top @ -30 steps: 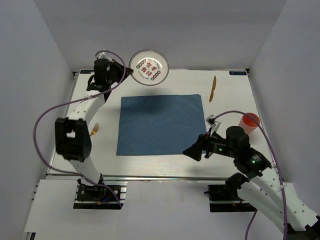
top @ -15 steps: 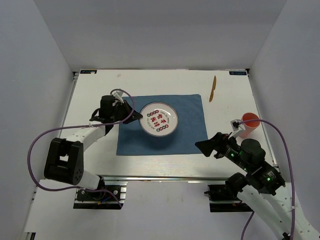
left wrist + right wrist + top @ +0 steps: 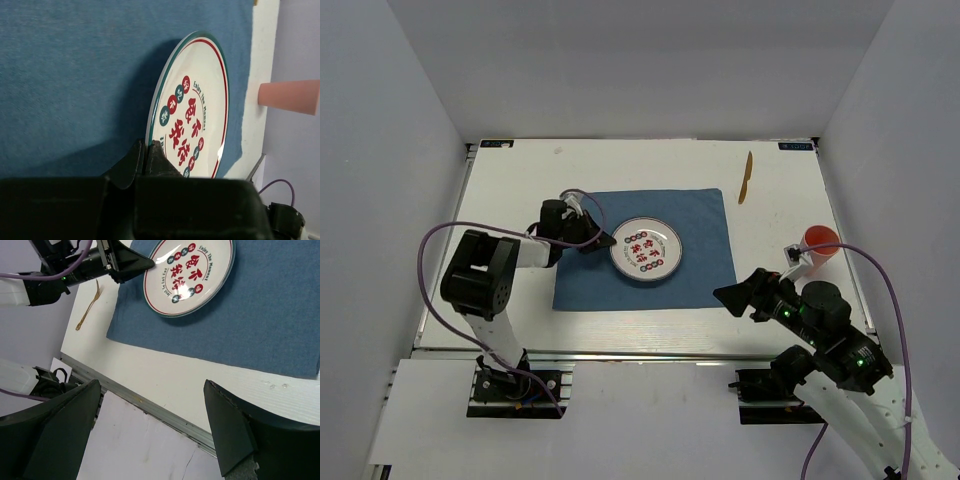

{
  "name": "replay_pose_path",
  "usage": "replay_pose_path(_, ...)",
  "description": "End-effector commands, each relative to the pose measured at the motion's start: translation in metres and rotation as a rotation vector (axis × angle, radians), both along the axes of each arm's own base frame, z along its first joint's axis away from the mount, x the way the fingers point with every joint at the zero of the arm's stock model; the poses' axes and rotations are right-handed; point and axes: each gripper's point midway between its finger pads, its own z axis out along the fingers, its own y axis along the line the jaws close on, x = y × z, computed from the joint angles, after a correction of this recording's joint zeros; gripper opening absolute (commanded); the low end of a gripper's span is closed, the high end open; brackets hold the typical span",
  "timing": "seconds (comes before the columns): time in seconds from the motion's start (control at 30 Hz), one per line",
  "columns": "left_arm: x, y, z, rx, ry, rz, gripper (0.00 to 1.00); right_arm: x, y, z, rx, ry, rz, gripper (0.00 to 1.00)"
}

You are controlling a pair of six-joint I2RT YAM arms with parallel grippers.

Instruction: Set the dinner table for one person

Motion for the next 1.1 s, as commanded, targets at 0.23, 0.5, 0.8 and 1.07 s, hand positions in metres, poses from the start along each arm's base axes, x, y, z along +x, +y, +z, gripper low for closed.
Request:
replay_pose_path(0.23, 0.038, -0.015, 0.029, -0.065, -0.137, -0.018, 0.0, -0.001, -0.007, 0.01, -0.019, -0.033, -0.016, 0.89)
replay_pose_path(0.5, 0.042, -0.017, 0.016, -0.064, -0.103, -0.013, 0.0, 0.002, -0.005, 0.006, -0.028, -0.033, -0.014, 0.89)
replay_pose_path(0.8, 0.033, -0.01, 0.033, -0.052, -0.116, 0.019, 0.36, 0.003, -0.005, 0.003, -0.034, -0.03, -0.013, 0.89)
replay_pose_path(1.07, 0.023, 0.015, 0.08, 0.065, -0.185, 0.152, 0.92, 0.02, -0.025, -0.004, -0.132, -0.001, -0.143, 0.89)
